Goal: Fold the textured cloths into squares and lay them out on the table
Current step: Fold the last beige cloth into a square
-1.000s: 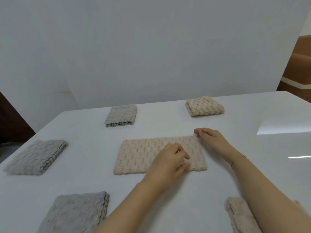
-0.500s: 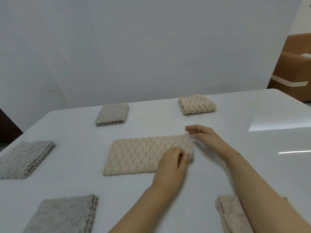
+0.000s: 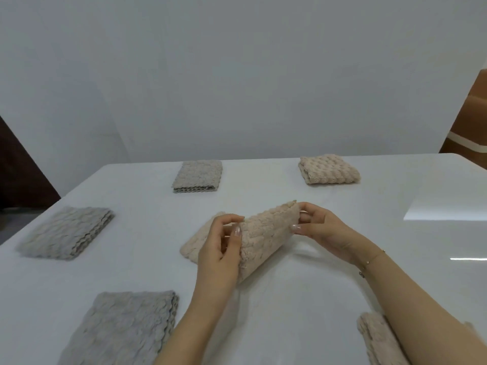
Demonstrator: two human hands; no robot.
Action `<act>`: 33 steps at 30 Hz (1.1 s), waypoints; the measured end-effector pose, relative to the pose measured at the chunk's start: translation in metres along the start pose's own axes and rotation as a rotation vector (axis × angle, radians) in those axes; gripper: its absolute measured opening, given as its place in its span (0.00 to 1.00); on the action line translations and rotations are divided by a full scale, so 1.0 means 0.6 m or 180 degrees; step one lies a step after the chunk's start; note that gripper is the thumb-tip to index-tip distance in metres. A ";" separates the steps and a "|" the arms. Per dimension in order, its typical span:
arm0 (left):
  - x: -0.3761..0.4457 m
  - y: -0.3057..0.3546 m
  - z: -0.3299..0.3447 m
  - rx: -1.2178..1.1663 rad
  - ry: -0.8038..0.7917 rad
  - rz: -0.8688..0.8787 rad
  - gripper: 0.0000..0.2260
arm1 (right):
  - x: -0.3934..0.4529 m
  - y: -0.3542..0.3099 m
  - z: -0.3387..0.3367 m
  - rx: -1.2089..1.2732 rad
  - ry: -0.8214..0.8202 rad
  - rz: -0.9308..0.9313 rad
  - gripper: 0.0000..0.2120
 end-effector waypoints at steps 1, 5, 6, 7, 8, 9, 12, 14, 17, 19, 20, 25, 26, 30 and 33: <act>0.001 -0.001 -0.010 0.0121 0.0007 0.0007 0.10 | 0.002 0.001 0.009 -0.0033 0.0124 -0.0035 0.18; -0.002 -0.004 -0.034 0.0220 0.0042 -0.0154 0.06 | 0.009 -0.001 0.033 -0.0066 0.0425 -0.0171 0.10; -0.002 -0.006 -0.037 0.0190 0.0073 -0.0206 0.04 | 0.012 -0.003 0.036 -0.0096 0.0470 -0.0177 0.09; -0.002 -0.006 -0.039 0.0174 0.0111 -0.0269 0.01 | 0.015 -0.006 0.038 -0.0140 0.0499 -0.0176 0.07; -0.001 -0.005 -0.042 0.0193 0.0155 -0.0288 0.03 | 0.019 -0.010 0.039 -0.0204 0.0507 -0.0175 0.06; 0.001 -0.005 -0.045 0.0245 0.0157 -0.0290 0.05 | 0.024 -0.016 0.041 -0.0268 0.0492 -0.0163 0.06; 0.015 0.009 -0.065 0.0470 0.0107 -0.0199 0.09 | 0.050 -0.041 0.047 -0.0527 0.0342 -0.0086 0.08; 0.036 0.017 -0.086 0.0544 0.0204 -0.0171 0.09 | 0.075 -0.061 0.056 -0.0740 0.0219 0.0025 0.11; 0.077 0.018 -0.121 0.0567 0.0273 -0.0326 0.08 | 0.118 -0.080 0.079 -0.1005 0.0094 0.0235 0.12; 0.095 0.004 -0.140 0.0423 0.0233 -0.0587 0.08 | 0.147 -0.076 0.100 -0.1132 0.0134 0.0382 0.12; 0.100 -0.007 -0.150 0.0367 0.0243 -0.0689 0.07 | 0.159 -0.069 0.111 -0.1226 0.0171 0.0465 0.12; 0.108 -0.079 -0.185 0.0502 0.0490 -0.0844 0.06 | 0.200 -0.025 0.153 -0.1522 0.0347 0.0689 0.11; 0.107 -0.091 -0.188 0.0596 0.0530 -0.0855 0.05 | 0.203 -0.019 0.157 -0.1585 0.0362 0.0685 0.12; 0.097 -0.118 -0.186 0.0884 0.0630 -0.0594 0.05 | 0.210 0.000 0.161 -0.1894 0.0423 0.0608 0.12; 0.090 -0.126 -0.183 0.1089 0.0679 -0.0464 0.04 | 0.211 0.005 0.161 -0.2206 0.0496 0.0529 0.11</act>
Point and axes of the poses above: each hand's wrist, its own x-axis towards the middle knuckle, its own z-axis out of the palm, y = z × x, the point moved 1 cm from there along x, towards the middle knuckle, and after that the axes turned 8 degrees about -x, right-handed, at the moved point
